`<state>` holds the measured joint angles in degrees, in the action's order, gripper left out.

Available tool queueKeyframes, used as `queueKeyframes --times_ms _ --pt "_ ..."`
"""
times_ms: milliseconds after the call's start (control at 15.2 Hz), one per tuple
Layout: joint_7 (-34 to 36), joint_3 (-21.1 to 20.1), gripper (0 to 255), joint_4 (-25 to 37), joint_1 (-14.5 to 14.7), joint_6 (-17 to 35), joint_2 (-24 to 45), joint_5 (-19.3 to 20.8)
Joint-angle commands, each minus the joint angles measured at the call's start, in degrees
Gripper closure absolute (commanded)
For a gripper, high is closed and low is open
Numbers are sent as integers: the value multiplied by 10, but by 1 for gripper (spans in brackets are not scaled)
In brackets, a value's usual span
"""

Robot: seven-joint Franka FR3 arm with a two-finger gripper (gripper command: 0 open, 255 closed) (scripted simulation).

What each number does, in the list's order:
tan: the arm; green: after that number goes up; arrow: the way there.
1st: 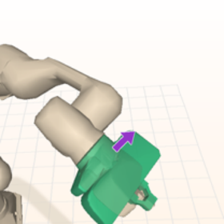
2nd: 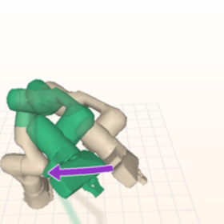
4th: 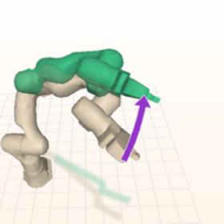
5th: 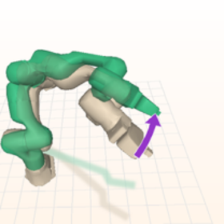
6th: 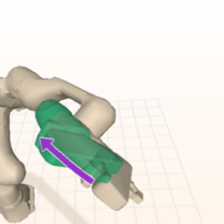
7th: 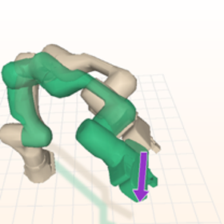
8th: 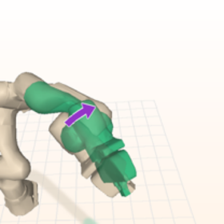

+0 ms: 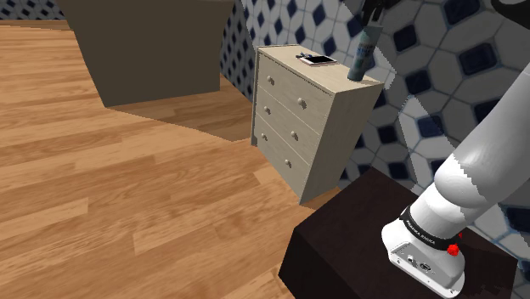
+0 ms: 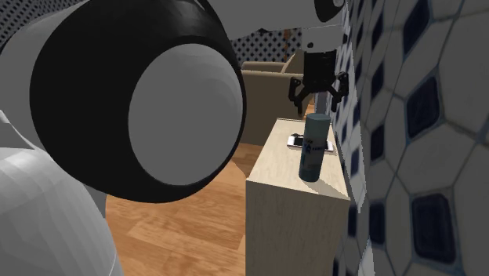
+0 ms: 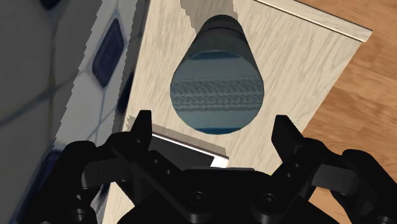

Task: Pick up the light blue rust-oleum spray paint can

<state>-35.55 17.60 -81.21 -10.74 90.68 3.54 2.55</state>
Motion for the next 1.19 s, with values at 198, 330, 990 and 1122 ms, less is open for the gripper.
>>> queueKeyframes --times_ms 198,330,990,1122 --pt "4 -1 0 -53 2 40 -14 5" --pt "4 -1 0 -53 2 40 -14 5" --pt "4 -1 255 -53 2 40 -14 5" --pt "2 -1 255 -30 1 23 -8 3"
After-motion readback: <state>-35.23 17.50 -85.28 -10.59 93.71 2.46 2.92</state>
